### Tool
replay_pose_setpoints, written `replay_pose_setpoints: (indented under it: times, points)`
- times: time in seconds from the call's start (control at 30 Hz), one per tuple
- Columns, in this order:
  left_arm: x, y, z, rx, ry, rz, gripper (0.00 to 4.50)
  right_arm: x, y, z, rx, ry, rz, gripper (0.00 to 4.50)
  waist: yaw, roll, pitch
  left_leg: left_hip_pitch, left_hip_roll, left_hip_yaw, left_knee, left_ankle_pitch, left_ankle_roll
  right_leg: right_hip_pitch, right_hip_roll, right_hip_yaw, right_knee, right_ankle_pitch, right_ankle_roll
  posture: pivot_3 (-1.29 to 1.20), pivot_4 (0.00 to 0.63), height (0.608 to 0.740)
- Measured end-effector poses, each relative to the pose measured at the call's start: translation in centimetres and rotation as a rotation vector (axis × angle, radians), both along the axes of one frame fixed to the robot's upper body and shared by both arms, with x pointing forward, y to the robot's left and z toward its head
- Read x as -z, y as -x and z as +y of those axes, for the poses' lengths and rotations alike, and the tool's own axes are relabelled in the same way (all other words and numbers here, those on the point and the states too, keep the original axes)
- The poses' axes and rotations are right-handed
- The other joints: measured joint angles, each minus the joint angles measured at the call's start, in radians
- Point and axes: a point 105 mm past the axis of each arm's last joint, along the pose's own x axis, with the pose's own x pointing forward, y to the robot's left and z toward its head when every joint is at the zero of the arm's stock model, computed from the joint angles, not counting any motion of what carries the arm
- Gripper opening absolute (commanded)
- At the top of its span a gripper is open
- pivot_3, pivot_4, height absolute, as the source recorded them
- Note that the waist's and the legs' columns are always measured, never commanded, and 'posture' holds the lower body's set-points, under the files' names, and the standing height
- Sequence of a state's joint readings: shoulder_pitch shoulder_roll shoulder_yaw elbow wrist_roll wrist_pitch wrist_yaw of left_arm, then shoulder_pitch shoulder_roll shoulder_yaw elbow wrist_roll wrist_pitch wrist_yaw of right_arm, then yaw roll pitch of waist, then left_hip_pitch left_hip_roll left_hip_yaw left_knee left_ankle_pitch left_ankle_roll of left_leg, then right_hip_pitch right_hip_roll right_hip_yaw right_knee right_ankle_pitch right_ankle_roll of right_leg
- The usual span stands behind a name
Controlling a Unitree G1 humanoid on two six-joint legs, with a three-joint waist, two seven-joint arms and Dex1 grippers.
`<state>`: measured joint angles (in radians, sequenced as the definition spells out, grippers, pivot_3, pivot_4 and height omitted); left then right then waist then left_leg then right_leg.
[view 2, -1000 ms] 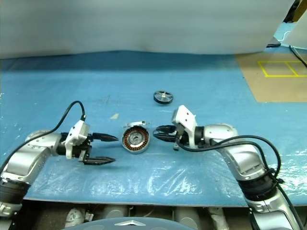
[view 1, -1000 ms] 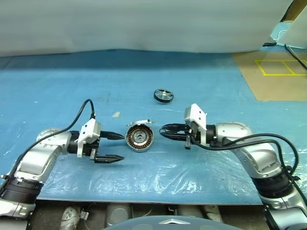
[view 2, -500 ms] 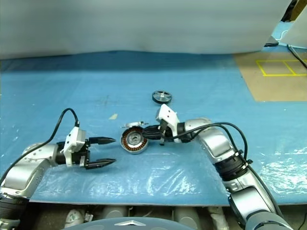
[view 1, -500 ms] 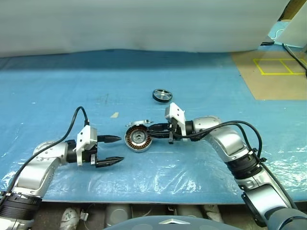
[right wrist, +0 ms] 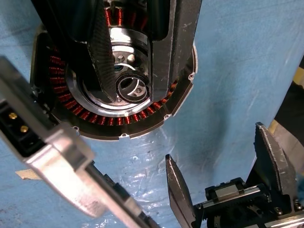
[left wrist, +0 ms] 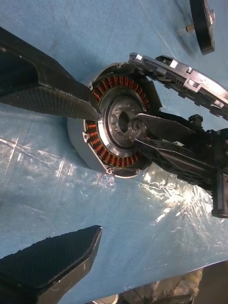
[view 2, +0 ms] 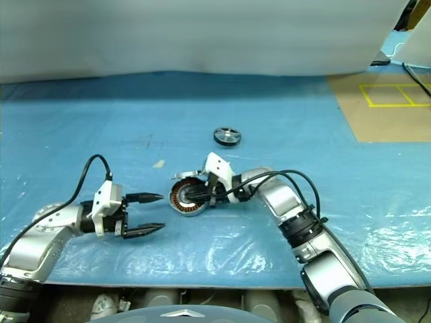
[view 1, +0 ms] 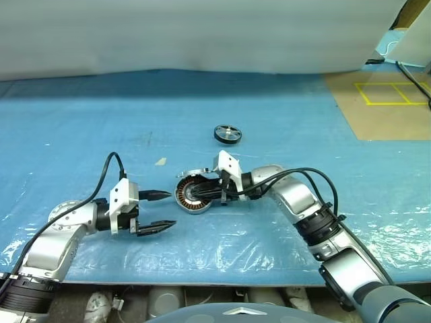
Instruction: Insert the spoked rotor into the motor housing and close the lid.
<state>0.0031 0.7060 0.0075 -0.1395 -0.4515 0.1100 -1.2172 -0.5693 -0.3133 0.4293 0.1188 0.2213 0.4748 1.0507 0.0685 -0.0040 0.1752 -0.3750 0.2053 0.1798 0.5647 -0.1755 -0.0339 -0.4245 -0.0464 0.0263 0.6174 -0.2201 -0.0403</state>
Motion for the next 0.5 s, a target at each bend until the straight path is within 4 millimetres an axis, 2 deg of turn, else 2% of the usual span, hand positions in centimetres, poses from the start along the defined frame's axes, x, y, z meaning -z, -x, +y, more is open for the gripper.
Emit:
replay_pose_setpoints:
  times: [0.5]
  points:
    - [0.10, -0.13, -0.28, 0.010, -0.014, 0.003, 3.71, 0.56, -0.89, -0.09, -0.004, 0.037, -0.118, 0.56, 0.000, 0.000, 0.000, 0.000, 0.000, 0.000, 0.001, 0.000, 0.000, 0.000, 0.000, 0.000, 0.001, 0.000, 0.000, 0.00, 0.150, 0.740]
